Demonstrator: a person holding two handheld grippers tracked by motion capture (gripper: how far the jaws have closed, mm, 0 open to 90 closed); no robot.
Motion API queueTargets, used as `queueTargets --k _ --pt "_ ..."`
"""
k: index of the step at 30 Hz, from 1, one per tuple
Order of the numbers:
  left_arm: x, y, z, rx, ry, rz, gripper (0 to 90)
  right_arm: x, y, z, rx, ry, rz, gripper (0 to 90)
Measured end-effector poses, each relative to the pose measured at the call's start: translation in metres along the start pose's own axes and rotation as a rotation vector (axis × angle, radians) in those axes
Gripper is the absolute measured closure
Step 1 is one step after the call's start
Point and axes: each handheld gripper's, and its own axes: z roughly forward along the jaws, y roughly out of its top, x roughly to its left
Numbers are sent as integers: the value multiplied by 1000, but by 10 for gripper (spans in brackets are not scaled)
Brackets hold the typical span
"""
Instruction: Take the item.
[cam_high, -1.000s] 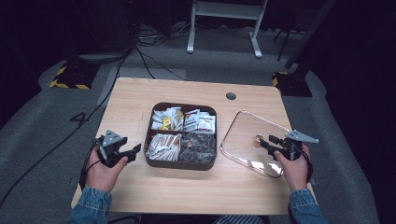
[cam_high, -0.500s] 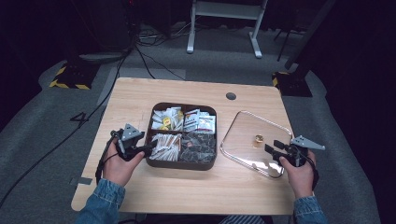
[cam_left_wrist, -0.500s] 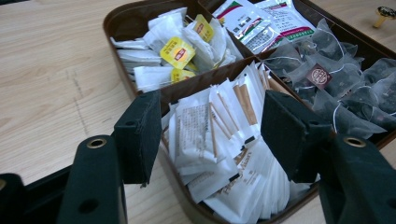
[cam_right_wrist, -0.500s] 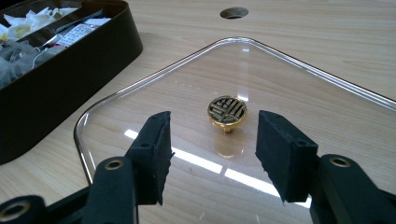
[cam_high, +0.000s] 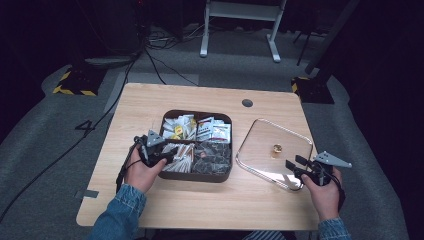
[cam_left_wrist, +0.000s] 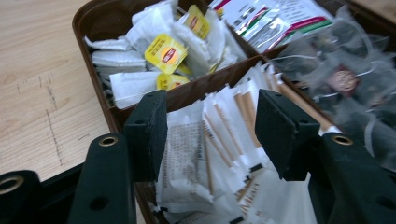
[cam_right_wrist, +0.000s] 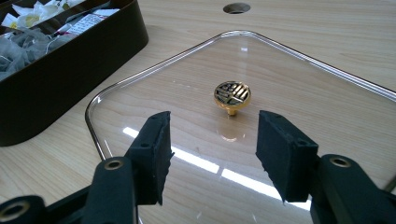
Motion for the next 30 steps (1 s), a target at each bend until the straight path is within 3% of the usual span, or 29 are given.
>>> queueTargets --k 7,13,26,30 --pt "7 -4 13 46 14 -14 493 -2 -3 -7 -6 -6 8 462" --pt "9 -5 16 82 40 -8 596 -3 -4 -9 -7 -10 14 461" --pt "15 -6 14 93 47 -40 793 -1 -4 -7 -4 -2 1 462" --pt "14 -6 14 90 61 -17 869 -1 -5 -7 -3 -4 -2 462"
